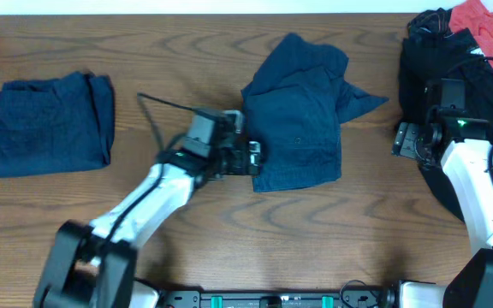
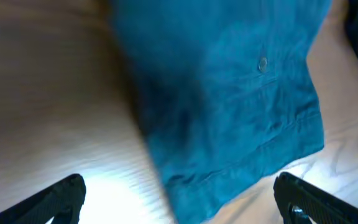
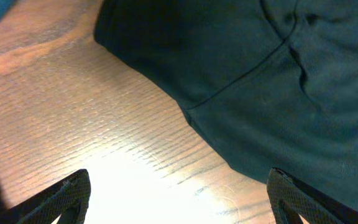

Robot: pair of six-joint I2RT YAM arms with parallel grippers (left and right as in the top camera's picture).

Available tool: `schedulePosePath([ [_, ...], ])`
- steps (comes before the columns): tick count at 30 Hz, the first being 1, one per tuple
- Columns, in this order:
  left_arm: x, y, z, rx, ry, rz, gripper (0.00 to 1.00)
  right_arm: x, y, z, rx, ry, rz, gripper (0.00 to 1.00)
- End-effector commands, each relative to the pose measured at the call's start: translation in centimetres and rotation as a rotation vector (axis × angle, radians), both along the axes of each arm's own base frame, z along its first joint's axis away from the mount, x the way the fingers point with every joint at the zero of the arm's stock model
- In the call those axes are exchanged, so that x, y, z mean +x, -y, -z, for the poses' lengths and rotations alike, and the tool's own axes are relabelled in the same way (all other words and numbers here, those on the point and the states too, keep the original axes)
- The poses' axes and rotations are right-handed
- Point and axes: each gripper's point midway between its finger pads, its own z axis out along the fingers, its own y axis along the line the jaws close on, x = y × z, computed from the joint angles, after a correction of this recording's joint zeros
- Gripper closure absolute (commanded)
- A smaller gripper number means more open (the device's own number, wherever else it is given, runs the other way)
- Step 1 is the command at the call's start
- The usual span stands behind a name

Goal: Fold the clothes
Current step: 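Grasp the lower left edge of the navy shorts with the left gripper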

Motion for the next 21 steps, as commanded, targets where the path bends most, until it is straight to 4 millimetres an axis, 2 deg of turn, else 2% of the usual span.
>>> schedulePosePath([
  [1, 0.1, 1.8, 2.1, -0.015, -0.047, -0.001, 0.02, -0.3, 0.7, -0.8, -0.011, 0.020, 0.037, 0.11],
  [4, 0.2, 3.0, 4.0, -0.013, -0.053, 0.023, 0.01, -0.4, 0.7, -0.8, -0.011, 0.016, 0.035, 0.11],
  [6, -0.2, 3.4, 4.8, -0.013, -0.081, 0.016, 0.07, -0.4, 0.8, -0.8, -0.011, 0.016, 0.035, 0.11],
  [7, -0.6, 3.7, 4.9, -0.016, -0.091, 0.029, 0.14, -0.4, 0.8, -0.8, -0.011, 0.016, 0.035, 0.10],
  [8, -1.0, 4.0, 4.8, -0.030, -0.102, 0.045, 0.34, -0.4, 0.8, -0.8, -0.011, 0.016, 0.035, 0.10],
  [10, -1.7, 4.9, 4.1, -0.084, -0.125, 0.088, 0.94, -0.4, 0.8, -0.8, -0.012, 0.017, 0.035, 0.11],
  [13, -3.4, 5.7, 2.4, -0.173, -0.187, 0.150, 0.94, -0.4, 0.8, -0.8, -0.012, 0.016, 0.035, 0.10],
  [15, -4.2, 4.4, 1.8, -0.158, -0.218, 0.152, 0.94, -0.4, 0.8, -0.8, -0.012, 0.016, 0.035, 0.10],
  [17, -4.7, 1.5, 1.2, -0.090, -0.221, 0.144, 0.94, -0.4, 0.7, -0.8, -0.014, 0.013, 0.028, 0.09],
  [21, -4.5, -7.5, -0.7, 0.096, -0.200, 0.000, 0.94, -0.4, 0.7, -0.8, -0.018, 0.008, 0.010, 0.09],
])
